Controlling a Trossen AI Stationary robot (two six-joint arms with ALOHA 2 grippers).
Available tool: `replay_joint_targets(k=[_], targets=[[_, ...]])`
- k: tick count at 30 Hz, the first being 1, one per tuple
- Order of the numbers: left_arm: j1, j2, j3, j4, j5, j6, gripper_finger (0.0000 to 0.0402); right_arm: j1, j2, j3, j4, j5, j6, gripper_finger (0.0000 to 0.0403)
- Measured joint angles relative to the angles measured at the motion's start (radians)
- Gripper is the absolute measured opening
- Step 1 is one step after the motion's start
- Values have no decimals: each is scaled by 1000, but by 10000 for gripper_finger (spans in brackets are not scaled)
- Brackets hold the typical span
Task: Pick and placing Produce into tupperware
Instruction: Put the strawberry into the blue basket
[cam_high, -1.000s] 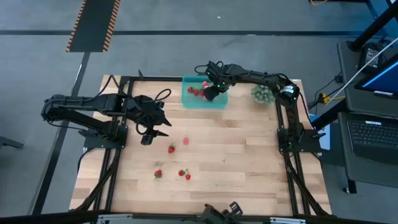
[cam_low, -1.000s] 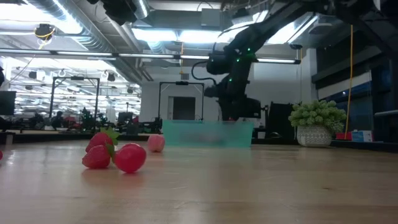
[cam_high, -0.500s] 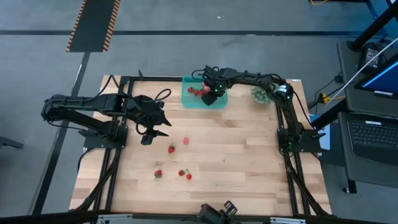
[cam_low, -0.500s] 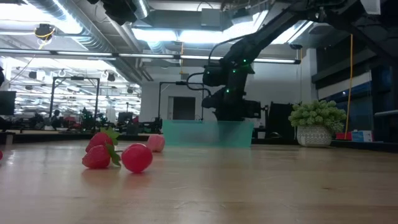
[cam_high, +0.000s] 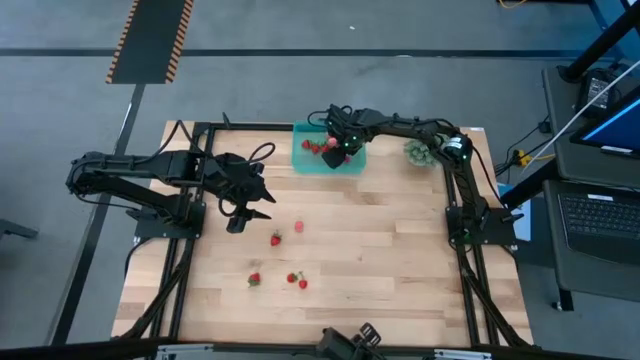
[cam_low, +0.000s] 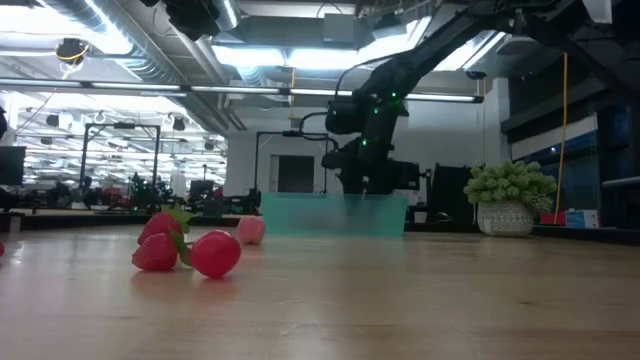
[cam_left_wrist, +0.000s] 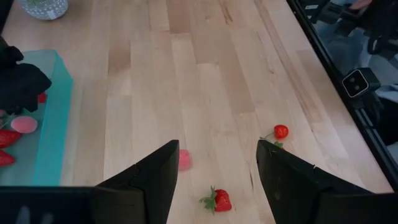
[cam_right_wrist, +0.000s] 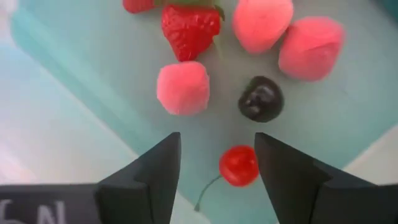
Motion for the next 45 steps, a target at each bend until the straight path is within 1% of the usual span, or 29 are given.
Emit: replay_joint_targets(k=[5,7,10,13,15,18,21,24,27,30,33,35,38,42,45], targets=[[0,0,0,0,0,0,208,0,-52,67,-59,0,14,193],[0,0,0,0,0,-1,208,4,-69,117,-118,0,18,184],[0,0,0,0,0,-1,208,18,-93,193,-204,2,68,173],[0,0,0,-2,0,-1,208,54,-117,242,-293,6,96,166],[0,0,0,-18,0,-1,208,93,-134,251,-359,16,100,163],[0,0,0,-54,0,-1,208,171,-163,237,-445,65,100,160],[0,0,0,-67,0,-2,208,264,-190,226,-528,134,170,157],[0,0,0,-70,0,-19,208,359,-228,226,-579,159,217,155],[0,0,0,-104,19,-81,208,454,-261,226,-586,161,232,155],[0,0,0,-135,23,-71,208,535,-273,226,-575,197,276,155],[0,0,0,-137,7,-51,208,594,-276,226,-572,246,338,155],[0,0,0,-144,6,-83,208,627,-276,226,-569,274,382,155],[0,0,0,-174,5,-130,211,669,-276,226,-557,282,437,155],[0,0,0,-234,-7,-182,237,705,-276,226,-538,290,476,155],[-1,8,0,-299,-6,-196,266,719,-276,225,-510,335,488,155]])
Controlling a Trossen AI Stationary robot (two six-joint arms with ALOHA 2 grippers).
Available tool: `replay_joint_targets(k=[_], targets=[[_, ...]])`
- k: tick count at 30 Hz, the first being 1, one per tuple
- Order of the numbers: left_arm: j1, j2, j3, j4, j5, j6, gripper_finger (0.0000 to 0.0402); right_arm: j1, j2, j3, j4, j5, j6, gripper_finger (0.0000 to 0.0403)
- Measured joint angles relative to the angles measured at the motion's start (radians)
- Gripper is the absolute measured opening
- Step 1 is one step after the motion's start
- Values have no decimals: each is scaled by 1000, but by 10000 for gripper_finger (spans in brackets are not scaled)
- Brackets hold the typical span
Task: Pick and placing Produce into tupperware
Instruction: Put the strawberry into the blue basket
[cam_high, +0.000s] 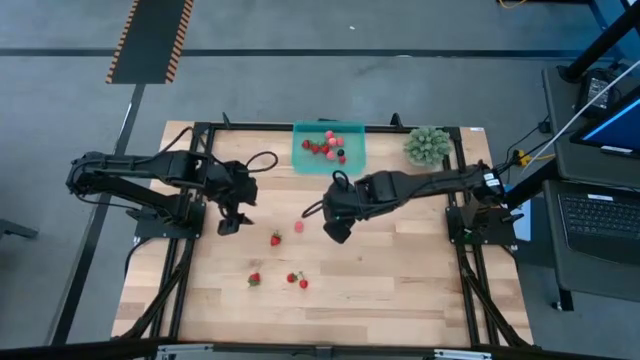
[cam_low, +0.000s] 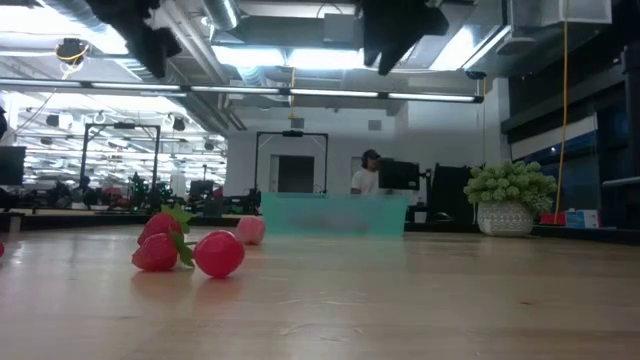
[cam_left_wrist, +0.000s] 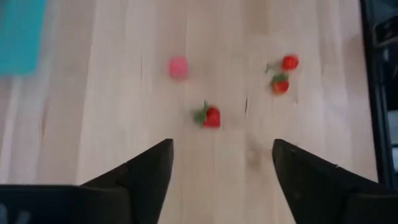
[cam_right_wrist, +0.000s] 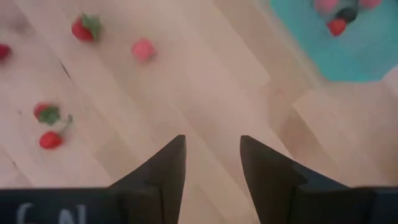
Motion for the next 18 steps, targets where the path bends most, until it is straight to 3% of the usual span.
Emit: replay_joint_targets(k=[4,10,18], targets=[[-43,30,0,-52,-14,-55,288,5,0,0,49,25,-3,155],[-140,88,0,-21,-232,-210,285,4,0,0,71,26,-4,155],[-224,202,0,27,-220,-320,283,6,1,0,67,25,-1,155]])
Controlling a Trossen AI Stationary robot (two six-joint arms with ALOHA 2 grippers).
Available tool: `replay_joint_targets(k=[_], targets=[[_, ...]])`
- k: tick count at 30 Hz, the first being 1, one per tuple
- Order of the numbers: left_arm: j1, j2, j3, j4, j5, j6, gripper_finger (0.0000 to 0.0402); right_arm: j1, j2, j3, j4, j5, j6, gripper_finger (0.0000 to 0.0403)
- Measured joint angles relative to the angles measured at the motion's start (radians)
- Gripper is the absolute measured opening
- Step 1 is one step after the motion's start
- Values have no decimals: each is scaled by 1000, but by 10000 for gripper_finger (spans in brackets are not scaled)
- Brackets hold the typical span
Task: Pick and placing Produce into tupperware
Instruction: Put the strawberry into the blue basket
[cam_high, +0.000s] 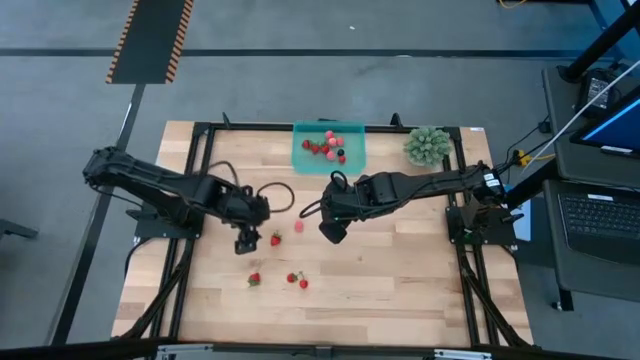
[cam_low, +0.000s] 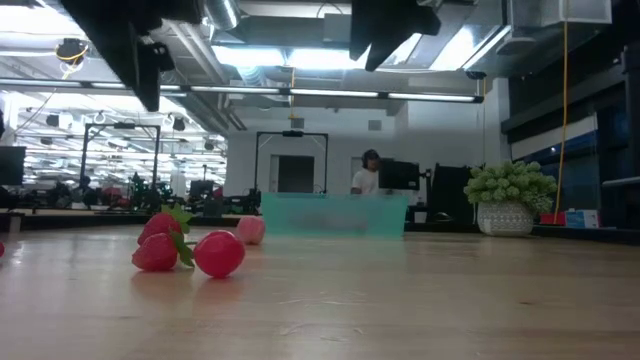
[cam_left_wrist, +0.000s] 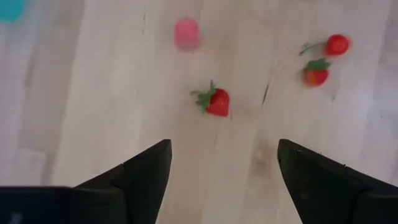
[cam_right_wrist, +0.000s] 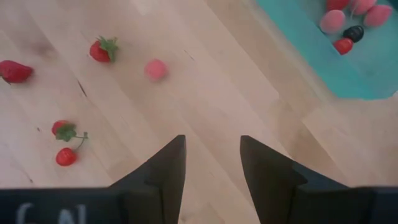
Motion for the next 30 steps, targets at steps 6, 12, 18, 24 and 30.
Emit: replay_joint_targets(k=[6,12,18,24,30], targets=[[43,112,0,-9,47,35,283,0,0,0,4,-2,-1,155],[99,164,0,-37,109,76,283,4,0,0,-40,-8,51,155],[87,136,0,-128,97,102,283,15,0,0,-115,-20,54,155],[75,58,-165,36,95,99,283,14,0,-1,-196,-20,101,155],[113,32,-314,361,107,71,283,-8,0,-1,-243,-21,154,155]])
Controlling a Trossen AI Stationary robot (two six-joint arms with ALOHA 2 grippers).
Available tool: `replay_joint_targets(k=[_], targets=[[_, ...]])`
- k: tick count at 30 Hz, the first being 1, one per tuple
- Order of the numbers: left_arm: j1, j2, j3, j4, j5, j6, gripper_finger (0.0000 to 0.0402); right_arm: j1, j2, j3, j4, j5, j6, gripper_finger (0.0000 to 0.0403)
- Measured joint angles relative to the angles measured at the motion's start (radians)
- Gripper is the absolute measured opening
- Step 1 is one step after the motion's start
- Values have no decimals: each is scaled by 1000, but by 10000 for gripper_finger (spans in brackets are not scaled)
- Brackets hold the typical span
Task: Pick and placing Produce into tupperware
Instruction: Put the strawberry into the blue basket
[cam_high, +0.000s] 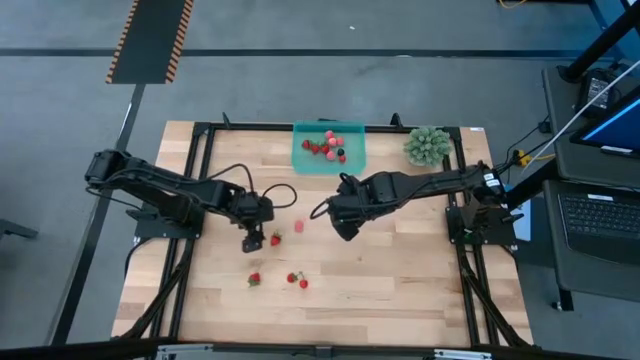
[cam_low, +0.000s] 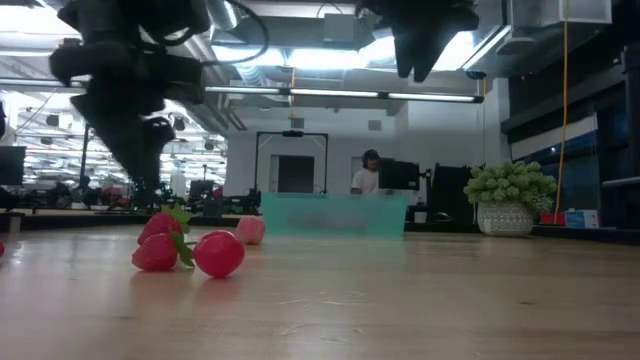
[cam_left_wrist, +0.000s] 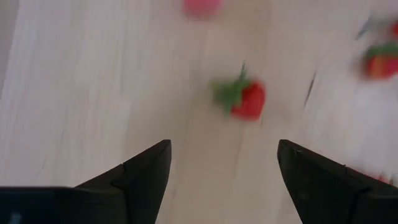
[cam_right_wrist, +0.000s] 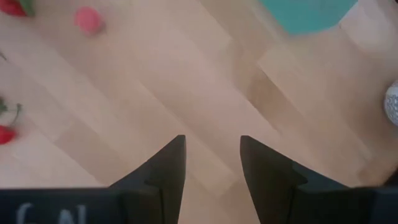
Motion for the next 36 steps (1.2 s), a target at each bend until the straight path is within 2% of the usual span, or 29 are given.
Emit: replay_joint_targets(k=[6,13,19,25,30,36], targets=[[-5,50,-4,48,7,8,283,-37,-2,0,10,0,-4,155],[-63,102,-3,72,-10,79,283,-77,-2,0,24,2,-55,155],[-89,176,-3,135,-11,78,283,-100,-3,0,61,3,-84,155],[-90,252,-3,176,-64,59,283,-106,-3,0,92,3,-111,155],[-91,268,-3,255,-59,57,283,-106,-3,0,93,3,-113,155],[-90,268,-3,270,-63,56,283,-106,-3,0,94,3,-113,155]])
